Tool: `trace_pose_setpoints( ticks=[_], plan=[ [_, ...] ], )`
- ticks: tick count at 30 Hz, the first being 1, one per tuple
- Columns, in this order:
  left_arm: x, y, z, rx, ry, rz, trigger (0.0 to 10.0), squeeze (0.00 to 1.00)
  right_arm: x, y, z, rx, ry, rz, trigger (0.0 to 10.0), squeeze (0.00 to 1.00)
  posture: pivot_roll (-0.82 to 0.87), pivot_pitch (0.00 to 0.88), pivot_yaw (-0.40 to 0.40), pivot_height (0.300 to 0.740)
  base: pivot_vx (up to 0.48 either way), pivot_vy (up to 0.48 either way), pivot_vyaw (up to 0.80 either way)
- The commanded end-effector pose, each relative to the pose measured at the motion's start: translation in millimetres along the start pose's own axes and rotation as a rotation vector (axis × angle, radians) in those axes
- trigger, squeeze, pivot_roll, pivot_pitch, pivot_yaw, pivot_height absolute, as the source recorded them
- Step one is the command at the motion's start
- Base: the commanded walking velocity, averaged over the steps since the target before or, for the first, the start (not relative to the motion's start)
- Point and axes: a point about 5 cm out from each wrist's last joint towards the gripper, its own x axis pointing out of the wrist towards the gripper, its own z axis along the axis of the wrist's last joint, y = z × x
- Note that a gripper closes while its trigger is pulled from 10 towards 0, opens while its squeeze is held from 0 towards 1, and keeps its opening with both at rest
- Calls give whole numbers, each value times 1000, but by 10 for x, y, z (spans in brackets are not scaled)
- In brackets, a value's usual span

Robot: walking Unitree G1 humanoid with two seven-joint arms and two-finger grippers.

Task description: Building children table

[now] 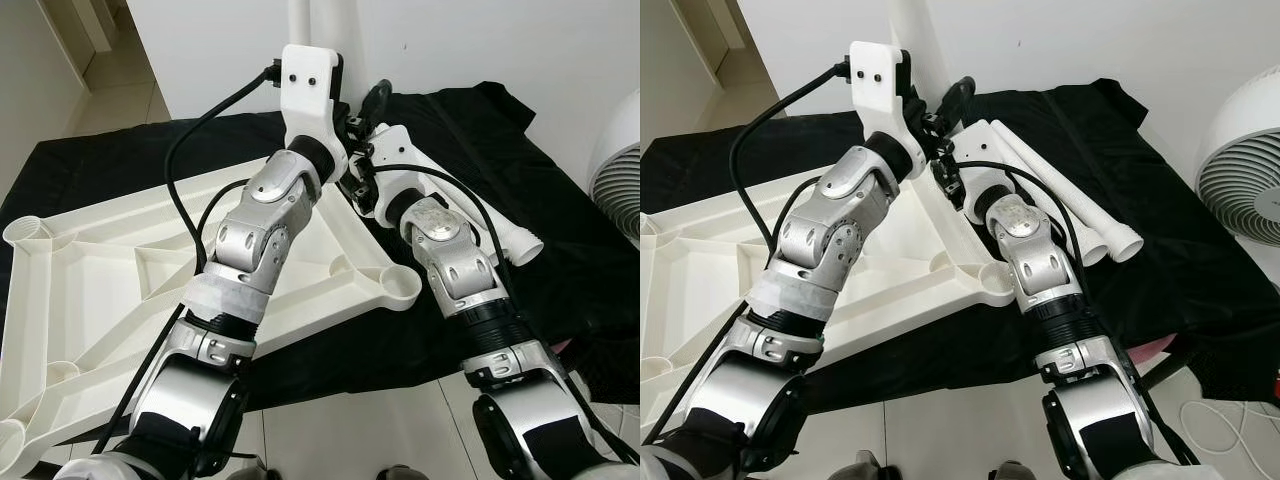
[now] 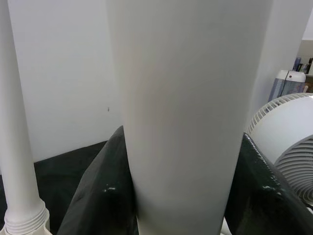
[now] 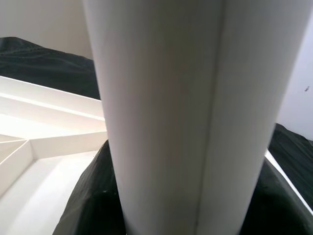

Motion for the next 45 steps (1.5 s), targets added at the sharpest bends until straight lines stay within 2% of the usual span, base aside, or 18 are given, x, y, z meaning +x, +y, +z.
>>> trace_pose_setpoints(
  ticks=[1,3,4,5,6,7,8,9,17,18,19,20,34,35,36,37,38,45],
  plan=[
    [5,-52,56,25,-29,-21,10000,0,52,166,78,-54,-33,85,78,0,-109,34,79,740,0,0,0],
    [5,-52,56,25,-29,-21,10000,0,52,166,78,-54,-33,85,78,0,-109,34,79,740,0,0,0],
    [5,-56,51,27,-27,-23,10000,0,52,177,76,-63,-31,90,1137,0,-109,36,82,740,0,0,0],
    [5,-67,46,30,-23,-30,10000,0,51,181,68,-69,-26,87,4667,0,-109,36,82,740,0,0,0],
    [5,-67,46,30,-23,-30,10000,0,51,181,68,-69,-26,87,4667,0,-109,36,82,740,0,0,0],
    [4,-75,44,18,-22,-36,10000,455,53,184,62,-70,-22,84,10000,0,-106,38,82,740,0,0,0],
    [4,-75,44,18,-22,-36,10000,455,53,184,62,-70,-22,84,10000,0,-106,38,82,740,0,0,0],
    [3,-73,51,0,-25,-38,10000,1000,55,185,54,-67,-17,79,10000,0,-106,38,82,740,0,0,0],
    [10,-33,124,-10,-46,-27,10000,1000,59,184,32,-65,-9,73,10000,0,-102,41,88,740,0,0,0],
    [15,-16,164,-1,-56,-23,10000,553,60,184,25,-65,-7,70,10000,0,-102,40,90,740,0,0,0],
    [15,-16,164,-1,-56,-23,10000,553,60,184,25,-65,-7,70,10000,0,-102,40,90,740,0,0,0],
    [18,0,201,5,-65,-19,10000,0,60,184,18,-66,-5,68,10000,0,-102,39,92,740,0,0,0],
    [1,140,453,-97,-133,-1,10000,0,26,133,-80,-87,23,48,10000,0,-98,42,93,740,0,0,0],
    [-3,153,470,-105,-140,2,9137,0,23,130,-85,-88,24,47,10000,0,-97,44,92,740,0,0,0],
    [-7,162,484,-113,-148,4,3843,0,21,127,-89,-90,25,47,10000,0,-97,44,92,740,0,0,0],
    [-7,162,484,-113,-148,4,3843,0,21,127,-89,-90,25,47,10000,0,-97,44,92,740,0,0,0],
    [-12,163,491,-120,-154,1,0,0,19,125,-94,-90,27,47,10000,0,-97,43,92,740,0,0,0],
    [-24,135,485,-120,-159,-11,0,0,20,129,-105,-89,30,45,10000,0,-97,45,91,740,0,0,0]
  ],
)
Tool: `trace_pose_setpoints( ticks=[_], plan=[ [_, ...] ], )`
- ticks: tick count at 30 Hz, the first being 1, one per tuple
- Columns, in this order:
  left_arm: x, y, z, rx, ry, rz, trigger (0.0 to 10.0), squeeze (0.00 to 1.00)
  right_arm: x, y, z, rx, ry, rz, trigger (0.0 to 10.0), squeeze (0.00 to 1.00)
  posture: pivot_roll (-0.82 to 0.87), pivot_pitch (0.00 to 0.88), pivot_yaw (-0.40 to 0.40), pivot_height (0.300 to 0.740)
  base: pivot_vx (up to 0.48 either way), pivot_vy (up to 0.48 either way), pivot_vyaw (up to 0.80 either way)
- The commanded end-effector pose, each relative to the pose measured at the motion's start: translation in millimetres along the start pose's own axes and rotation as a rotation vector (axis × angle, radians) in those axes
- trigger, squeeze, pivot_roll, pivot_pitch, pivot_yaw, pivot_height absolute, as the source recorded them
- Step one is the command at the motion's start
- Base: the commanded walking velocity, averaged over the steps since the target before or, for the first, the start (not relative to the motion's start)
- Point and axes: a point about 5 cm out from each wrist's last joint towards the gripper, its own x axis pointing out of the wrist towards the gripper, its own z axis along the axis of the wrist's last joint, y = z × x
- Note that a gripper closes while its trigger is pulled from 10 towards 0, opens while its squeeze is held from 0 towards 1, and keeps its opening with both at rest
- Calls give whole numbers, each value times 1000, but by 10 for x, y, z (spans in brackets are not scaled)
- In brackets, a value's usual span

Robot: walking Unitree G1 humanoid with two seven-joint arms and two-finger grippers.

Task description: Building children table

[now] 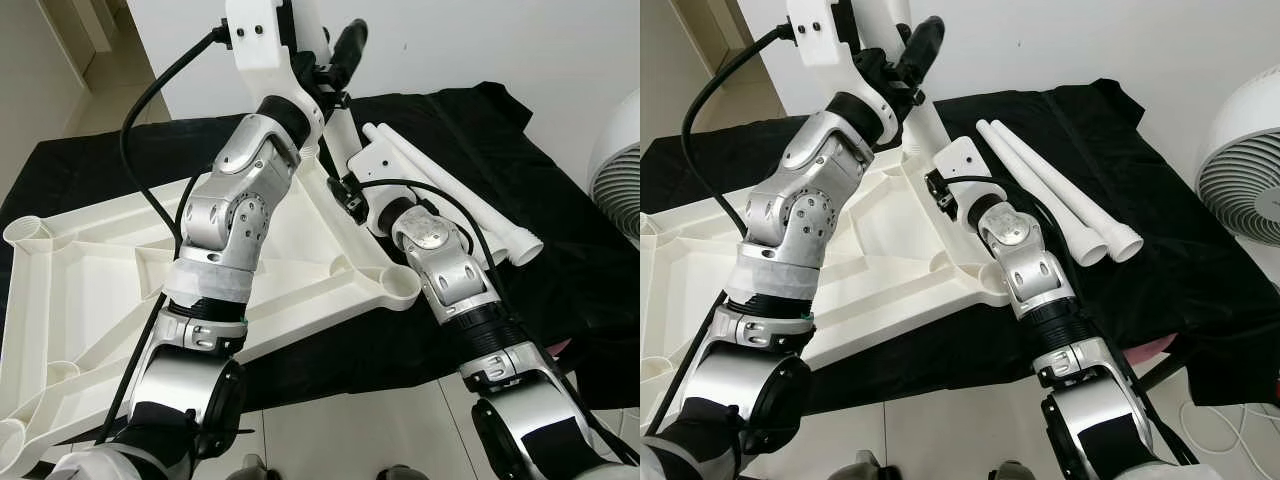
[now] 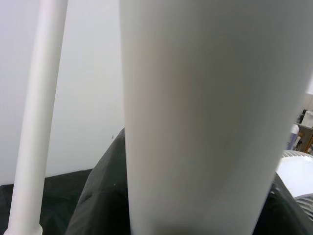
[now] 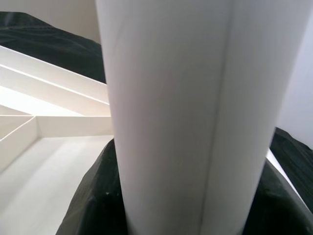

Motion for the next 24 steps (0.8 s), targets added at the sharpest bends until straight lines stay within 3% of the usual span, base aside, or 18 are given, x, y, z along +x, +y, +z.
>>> trace_pose_setpoints(
  ticks=[1,4,5,6,8,9,13,14,17,18,24],
  plan=[
    [-1,-70,73,15,-27,-45,0,0,20,74,-14,-2,3,26,10000,0,-97,45,91,740,0,0,0],
    [-1,-75,68,15,-22,-43,0,0,20,76,-19,3,8,21,10000,0,-97,48,91,740,0,0,0],
    [0,-82,62,19,-13,-50,8196,0,21,75,-23,1,11,17,10000,0,-97,48,91,740,0,0,0],
    [2,-89,57,22,-8,-53,10000,0,23,76,-28,5,15,17,10000,0,-97,48,91,740,0,0,0],
    [4,-97,54,22,-6,-57,10000,0,26,73,-31,11,17,13,10000,0,-97,48,91,740,0,0,0],
    [5,-102,54,20,-5,-60,10000,0,28,71,-33,14,19,11,10000,1000,-97,48,91,740,0,0,0],
    [12,-126,49,24,-3,-67,10000,0,42,81,28,42,-1,21,10000,1000,-97,48,91,740,0,0,0],
    [14,-134,48,29,-3,-70,10000,0,51,78,60,49,-9,19,10000,545,-97,48,91,740,0,0,0],
    [14,-138,47,32,-2,-72,10000,0,56,75,78,52,-13,16,10000,545,-97,48,91,740,0,0,0],
    [16,-141,50,35,-2,-75,10000,0,67,69,137,58,-30,14,10000,0,-97,48,91,740,0,0,0],
    [17,-147,53,37,-3,-78,10000,0,72,84,184,54,-45,22,10000,0,-99,47,90,740,0,0,0]
  ],
)
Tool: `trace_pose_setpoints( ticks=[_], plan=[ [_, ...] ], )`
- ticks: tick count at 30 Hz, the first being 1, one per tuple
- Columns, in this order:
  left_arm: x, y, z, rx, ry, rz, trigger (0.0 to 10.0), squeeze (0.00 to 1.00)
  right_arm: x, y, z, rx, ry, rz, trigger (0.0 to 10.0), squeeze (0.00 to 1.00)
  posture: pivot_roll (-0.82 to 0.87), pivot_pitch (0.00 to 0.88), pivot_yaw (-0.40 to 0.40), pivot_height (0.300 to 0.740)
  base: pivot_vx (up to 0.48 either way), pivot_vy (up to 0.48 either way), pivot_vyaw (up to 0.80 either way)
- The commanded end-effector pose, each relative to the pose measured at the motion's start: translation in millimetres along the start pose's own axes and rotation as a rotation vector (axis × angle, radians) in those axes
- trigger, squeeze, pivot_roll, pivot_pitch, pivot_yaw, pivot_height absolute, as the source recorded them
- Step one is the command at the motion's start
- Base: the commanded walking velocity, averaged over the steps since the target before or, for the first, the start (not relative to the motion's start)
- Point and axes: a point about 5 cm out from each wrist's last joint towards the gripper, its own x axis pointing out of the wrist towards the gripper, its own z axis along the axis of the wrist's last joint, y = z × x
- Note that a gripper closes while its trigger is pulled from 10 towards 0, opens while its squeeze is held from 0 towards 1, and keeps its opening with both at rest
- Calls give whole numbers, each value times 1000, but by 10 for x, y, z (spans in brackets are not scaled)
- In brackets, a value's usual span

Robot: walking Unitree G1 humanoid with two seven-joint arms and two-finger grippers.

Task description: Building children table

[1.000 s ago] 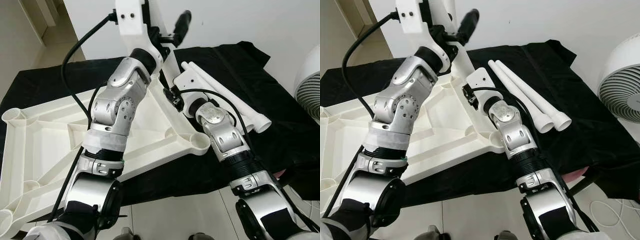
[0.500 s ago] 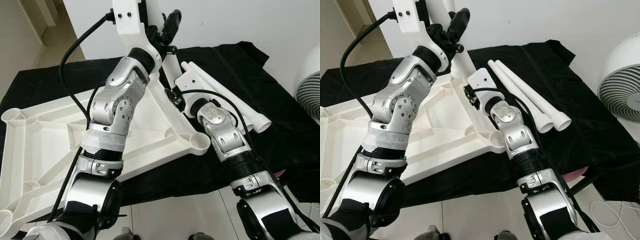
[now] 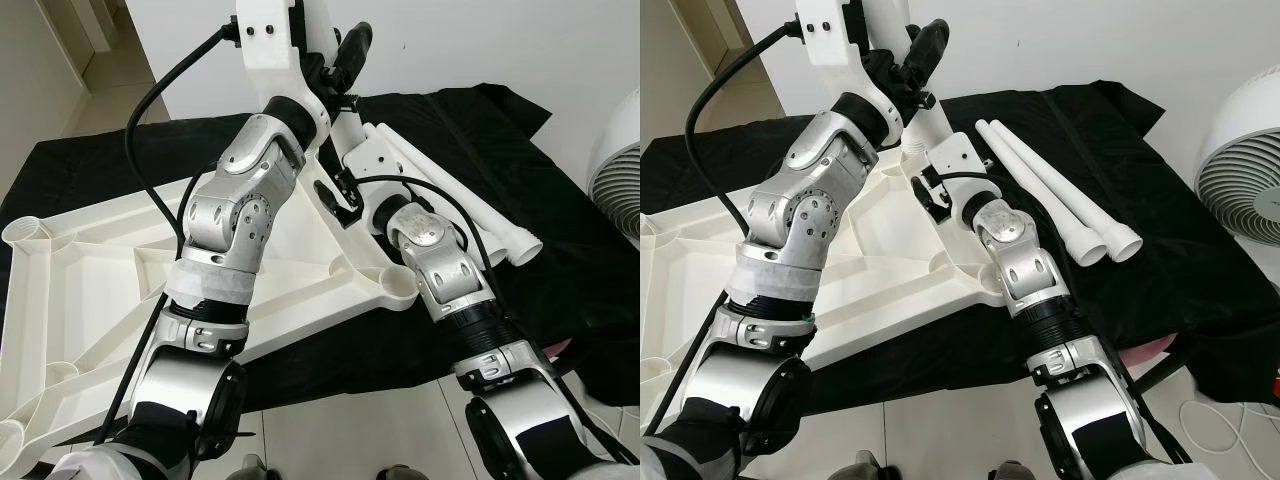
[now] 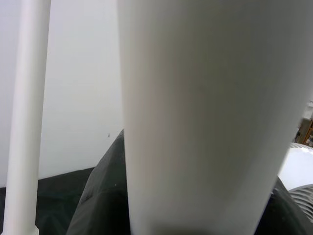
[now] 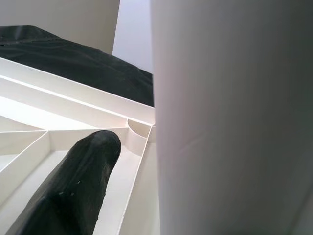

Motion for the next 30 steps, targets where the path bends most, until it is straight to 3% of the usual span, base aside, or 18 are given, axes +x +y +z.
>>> trace_pose_setpoints(
  ticks=[1,9,11,12,14,15,25,26,27,28,29,30],
  plan=[
    [12,-76,57,11,-19,-54,10000,0,27,32,100,3,-29,21,10000,0,-99,47,90,740,0,0,0],
    [11,-92,55,12,-19,-55,10000,0,25,42,119,0,-31,26,10000,0,-99,49,87,740,0,0,0],
    [11,-98,60,14,-21,-56,10000,0,23,35,111,3,-24,23,2471,0,-100,47,86,740,0,0,0],
    [12,-100,62,16,-22,-57,10000,0,23,30,106,5,-20,20,471,0,-100,47,86,740,0,0,0],
    [12,-100,62,16,-22,-57,10000,0,23,30,106,5,-20,20,471,0,-100,47,86,740,0,0,0],
    [12,-104,66,17,-24,-58,10000,0,23,24,102,9,-13,17,0,0,-100,47,86,740,0,0,0],
    [15,-140,106,28,-37,-71,10000,0,21,-9,48,25,33,-18,0,0,-102,46,85,740,0,0,0],
    [15,-139,103,30,-35,-73,10000,0,25,-13,43,23,37,-25,7882,0,-102,45,86,740,0,0,0],
    [14,-147,100,34,-34,-78,10000,0,31,-18,38,26,42,-34,10000,0,-102,45,86,740,0,0,0],
    [13,-148,94,37,-33,-82,10000,0,37,-19,32,29,46,-40,10000,0,-100,47,83,740,0,0,0],
    [10,-161,88,9,-31,-93,10000,1000,43,-29,33,38,47,-54,10000,0,-100,47,83,740,0,0,0],
    [8,-170,85,-12,-30,-102,10000,1000,46,-35,35,45,47,-63,10000,0,-100,47,83,740,0,0,0]
  ],
)
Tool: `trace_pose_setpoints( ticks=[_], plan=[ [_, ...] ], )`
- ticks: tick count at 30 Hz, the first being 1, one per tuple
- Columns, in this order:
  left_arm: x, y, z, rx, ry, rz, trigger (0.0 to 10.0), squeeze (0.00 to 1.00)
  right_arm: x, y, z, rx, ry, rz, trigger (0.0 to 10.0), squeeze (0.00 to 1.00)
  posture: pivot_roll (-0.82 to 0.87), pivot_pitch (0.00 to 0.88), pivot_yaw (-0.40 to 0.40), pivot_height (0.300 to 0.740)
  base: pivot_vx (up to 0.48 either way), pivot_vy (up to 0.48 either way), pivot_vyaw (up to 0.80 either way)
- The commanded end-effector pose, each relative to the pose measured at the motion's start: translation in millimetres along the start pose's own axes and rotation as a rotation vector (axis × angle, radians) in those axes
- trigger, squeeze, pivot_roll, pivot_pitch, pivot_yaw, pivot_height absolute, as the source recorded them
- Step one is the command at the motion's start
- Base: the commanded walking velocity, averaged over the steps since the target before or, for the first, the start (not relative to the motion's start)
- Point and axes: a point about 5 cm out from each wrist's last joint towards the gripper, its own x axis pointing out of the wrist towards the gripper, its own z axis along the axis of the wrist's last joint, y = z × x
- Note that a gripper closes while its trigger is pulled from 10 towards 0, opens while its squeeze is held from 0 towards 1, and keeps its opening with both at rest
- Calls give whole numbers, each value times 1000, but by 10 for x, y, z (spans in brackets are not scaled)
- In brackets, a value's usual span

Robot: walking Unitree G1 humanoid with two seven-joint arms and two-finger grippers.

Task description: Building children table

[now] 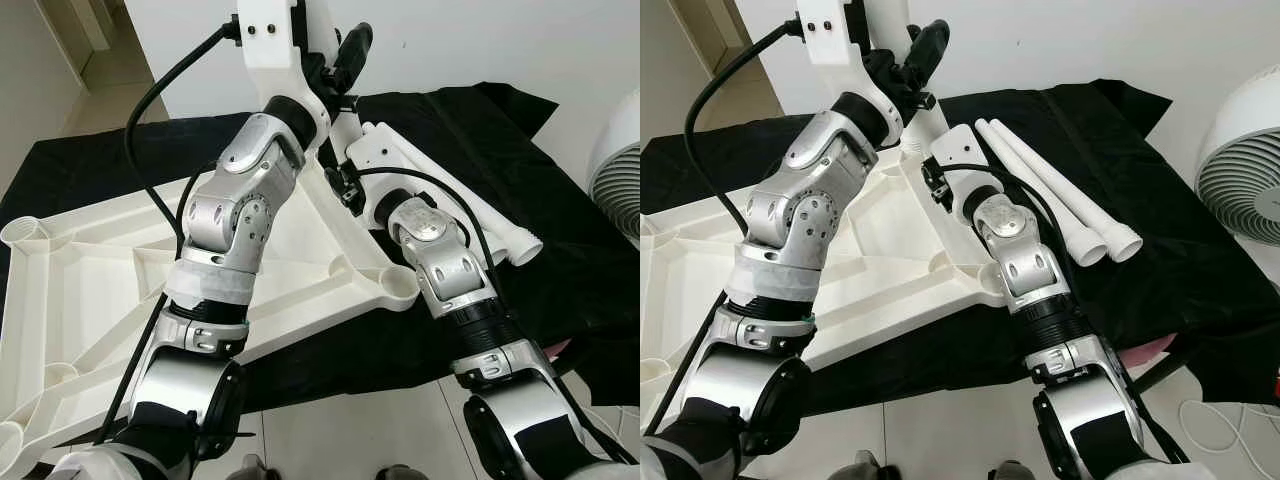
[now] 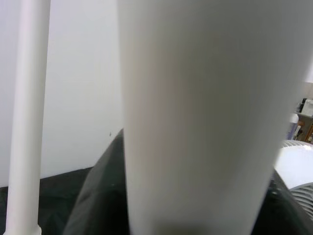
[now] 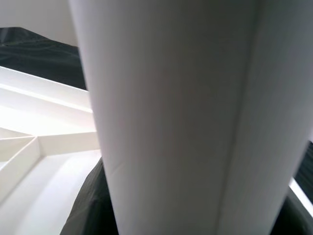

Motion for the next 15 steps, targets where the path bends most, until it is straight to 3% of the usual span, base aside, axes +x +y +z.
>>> trace_pose_setpoints(
  ticks=[1,5,8,9,10,12,15],
  plan=[
    [2,-130,84,-17,-34,-93,10000,1000,40,6,-11,32,28,-19,10000,0,-99,47,81,740,0,0,0],
    [-5,-133,79,-12,-28,-97,10000,1000,46,-3,-6,48,25,-36,10000,0,-96,45,78,740,0,0,0],
    [-18,-155,64,39,-14,-107,10000,1000,50,-50,-3,100,16,-84,10000,0,-82,40,74,740,0,0,0],
    [-22,-159,60,48,-12,-109,10000,0,50,-61,-6,113,15,-94,10000,0,-82,40,74,740,0,0,0],
    [-48,-155,47,53,-2,-111,10000,0,48,-111,-29,184,14,-145,10000,0,-76,38,73,740,0,0,0],
    [-73,-153,40,57,5,-117,10000,0,42,-148,-52,229,15,-181,10000,0,-71,34,74,740,0,0,0],
    [-98,-145,35,59,12,-117,10000,0,38,-180,-77,238,24,-208,10000,0,-68,32,74,740,0,0,0]
  ],
)
